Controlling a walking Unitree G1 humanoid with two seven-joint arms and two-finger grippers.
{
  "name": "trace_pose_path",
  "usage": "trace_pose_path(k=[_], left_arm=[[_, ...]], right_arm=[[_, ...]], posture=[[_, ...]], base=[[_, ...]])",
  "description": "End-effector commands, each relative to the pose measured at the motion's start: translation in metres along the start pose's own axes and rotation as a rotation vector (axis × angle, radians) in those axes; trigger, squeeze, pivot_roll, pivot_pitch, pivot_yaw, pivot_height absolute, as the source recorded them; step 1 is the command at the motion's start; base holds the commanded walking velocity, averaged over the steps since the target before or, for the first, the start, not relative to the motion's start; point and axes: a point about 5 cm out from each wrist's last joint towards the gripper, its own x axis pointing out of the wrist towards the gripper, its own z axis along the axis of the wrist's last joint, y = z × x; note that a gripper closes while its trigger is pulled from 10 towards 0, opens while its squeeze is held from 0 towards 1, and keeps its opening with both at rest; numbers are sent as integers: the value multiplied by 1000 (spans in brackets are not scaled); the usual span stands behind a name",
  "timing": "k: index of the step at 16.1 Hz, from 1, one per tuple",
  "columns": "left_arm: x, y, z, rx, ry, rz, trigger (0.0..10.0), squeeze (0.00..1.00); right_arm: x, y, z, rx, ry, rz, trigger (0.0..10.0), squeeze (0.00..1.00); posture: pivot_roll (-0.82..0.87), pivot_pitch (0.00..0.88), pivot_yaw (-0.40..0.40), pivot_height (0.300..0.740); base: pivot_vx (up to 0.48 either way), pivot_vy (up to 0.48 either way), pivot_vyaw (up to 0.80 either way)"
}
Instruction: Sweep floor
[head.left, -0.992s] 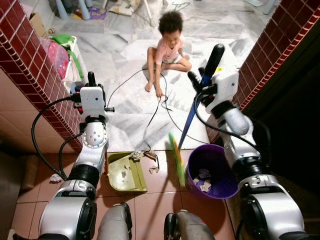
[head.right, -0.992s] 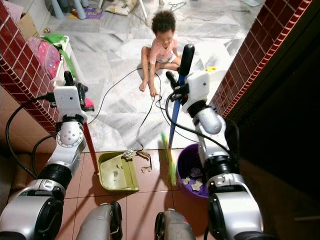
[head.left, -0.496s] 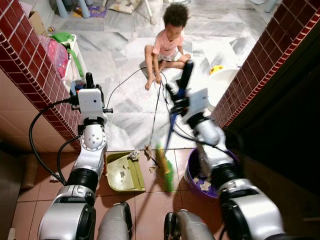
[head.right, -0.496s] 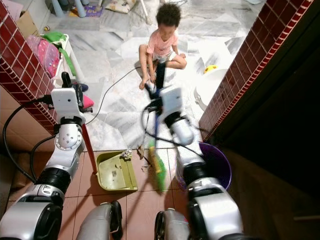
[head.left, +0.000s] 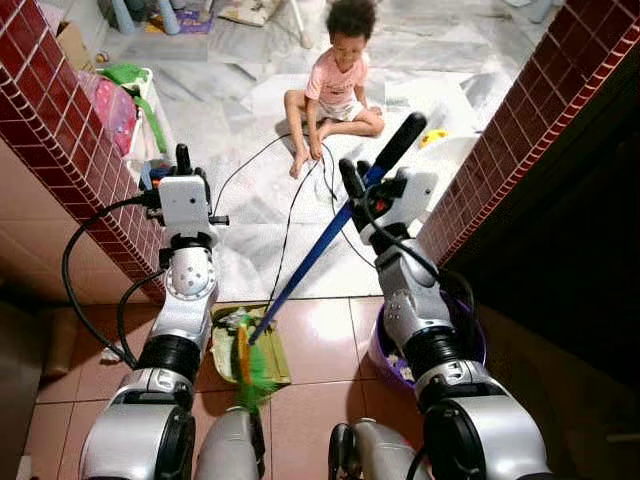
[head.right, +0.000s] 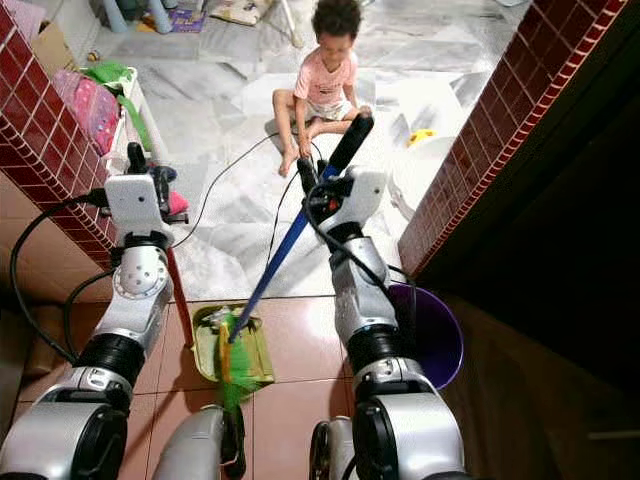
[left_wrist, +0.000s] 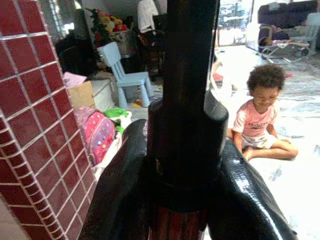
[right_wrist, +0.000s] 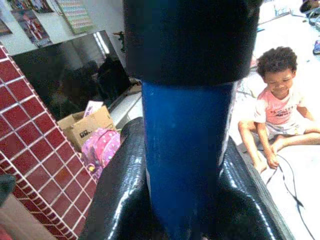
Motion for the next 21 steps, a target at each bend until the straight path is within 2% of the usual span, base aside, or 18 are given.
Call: trace_pose_path(k=[1, 4, 6, 10, 11, 12, 16, 18, 19, 21], left_arm=[[6, -7, 9, -35, -27, 1, 10000, 0], [10, -7, 16, -76, -48, 20, 10000, 0], [18, -6, 28, -166, -78, 36, 10000, 0], [28, -5, 45, -384, -104, 40, 10000, 0], [30, -4, 49, -400, -117, 41, 10000, 0], [33, -3, 59, -464, -138, 27, 10000, 0], [32, -2, 58, -570, -116, -47, 10000, 0], [26, 5, 48, -589, -92, -40, 10000, 0], [22, 9, 48, -591, -95, -35, 10000, 0], [21, 14, 50, -593, -100, -34, 10000, 0]], right_arm=[[9, 8, 11, 74, -52, 28, 10000, 0], [7, 1, 19, 64, -47, 43, 10000, 0], [4, -10, 32, -19, -47, 73, 10000, 0], [1, -32, 50, -81, -36, 64, 10000, 0], [2, -33, 54, -89, -36, 66, 10000, 0], [2, -36, 60, -128, -35, 74, 10000, 0], [-1, -40, 66, -176, -20, 89, 10000, 0], [-3, -34, 75, -246, -16, 180, 10000, 0], [-8, -31, 80, -294, 2, 271, 10000, 0], [-24, -34, 79, -244, 110, 403, 10000, 0]], posture=[[-112, 141, -43, 740], [-128, 103, -56, 740], [-141, 67, -69, 740], [-168, 13, -88, 740], [-173, 0, -90, 740], [-174, 0, -90, 740], [-168, 0, -92, 740], [-162, 0, -87, 740], [-161, 0, -83, 740], [-157, 0, -75, 740]], base=[[0, 0, 0], [0, 0, 0], [0, 0, 0], [0, 0, 0], [0, 0, 0], [0, 0, 0], [0, 0, 0], [0, 0, 0], [0, 0, 0], [0, 0, 0]])
